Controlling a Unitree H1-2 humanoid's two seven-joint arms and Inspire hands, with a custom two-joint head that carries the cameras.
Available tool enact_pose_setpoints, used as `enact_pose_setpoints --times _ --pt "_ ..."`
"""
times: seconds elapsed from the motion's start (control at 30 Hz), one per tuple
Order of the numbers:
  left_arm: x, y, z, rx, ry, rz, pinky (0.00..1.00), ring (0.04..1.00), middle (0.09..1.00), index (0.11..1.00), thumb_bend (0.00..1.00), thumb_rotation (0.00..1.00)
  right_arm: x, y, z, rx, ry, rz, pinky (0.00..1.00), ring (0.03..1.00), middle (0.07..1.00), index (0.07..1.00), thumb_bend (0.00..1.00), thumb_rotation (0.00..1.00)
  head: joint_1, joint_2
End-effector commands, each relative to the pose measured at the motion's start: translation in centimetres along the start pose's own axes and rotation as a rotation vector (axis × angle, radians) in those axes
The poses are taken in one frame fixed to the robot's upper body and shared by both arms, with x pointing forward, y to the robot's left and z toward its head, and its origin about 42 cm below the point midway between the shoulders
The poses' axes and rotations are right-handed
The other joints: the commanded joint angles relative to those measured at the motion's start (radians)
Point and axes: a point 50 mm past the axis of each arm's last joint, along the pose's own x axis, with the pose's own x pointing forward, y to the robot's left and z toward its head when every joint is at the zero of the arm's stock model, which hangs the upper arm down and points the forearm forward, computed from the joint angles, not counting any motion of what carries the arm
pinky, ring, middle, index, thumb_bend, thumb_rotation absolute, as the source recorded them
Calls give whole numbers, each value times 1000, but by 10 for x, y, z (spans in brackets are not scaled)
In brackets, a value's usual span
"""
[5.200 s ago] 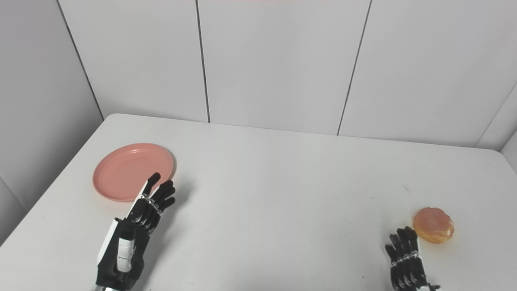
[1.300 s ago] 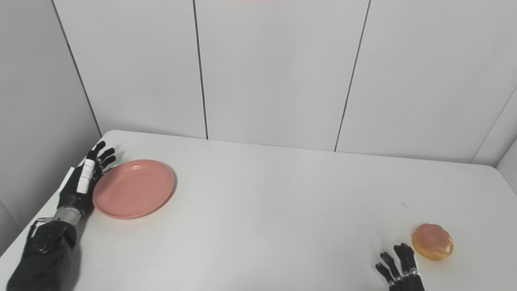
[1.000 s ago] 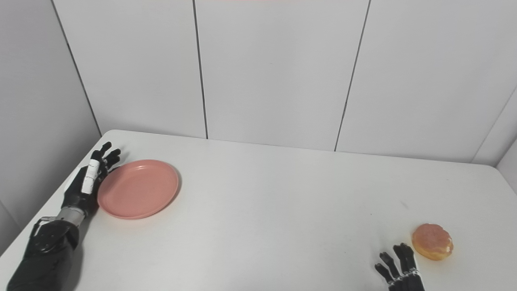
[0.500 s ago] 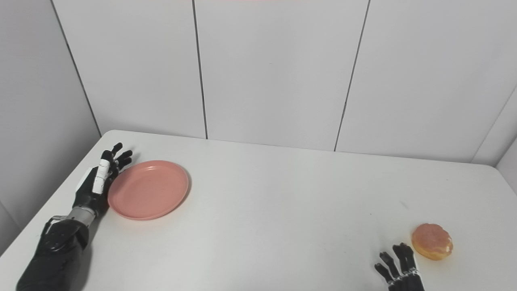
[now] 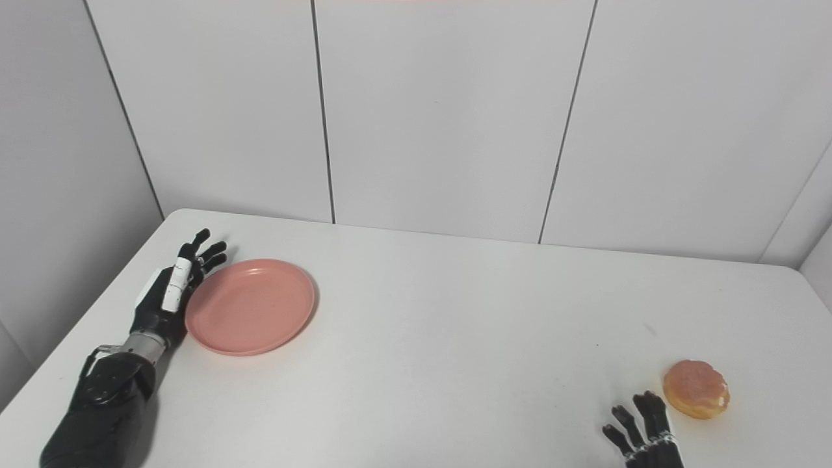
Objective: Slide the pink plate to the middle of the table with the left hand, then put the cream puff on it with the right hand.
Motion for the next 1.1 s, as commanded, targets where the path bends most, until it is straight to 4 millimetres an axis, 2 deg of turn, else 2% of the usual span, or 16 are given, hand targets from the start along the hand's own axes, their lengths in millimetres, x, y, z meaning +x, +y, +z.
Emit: enact_pose_setpoints --times 0.0,0.33,0.63,1.07 --pt "13 -18 13 -4 -47 -26 788 906 901 957 1000 943 -9 6 -34 47 253 -18 858 907 969 965 804 989 -1 2" --pt "12 -40 14 -16 -40 -44 761 882 882 938 1000 918 -8 7 -34 47 250 -16 852 901 965 959 810 976 -6 5" --pt "11 -61 16 -22 -33 -79 773 897 886 938 966 956 -8 9 -35 41 253 -14 859 901 964 956 791 989 -13 8" --pt "10 -83 13 -31 -13 -105 759 890 876 934 994 950 -7 11 -34 42 254 -13 859 900 964 955 820 970 -25 13"
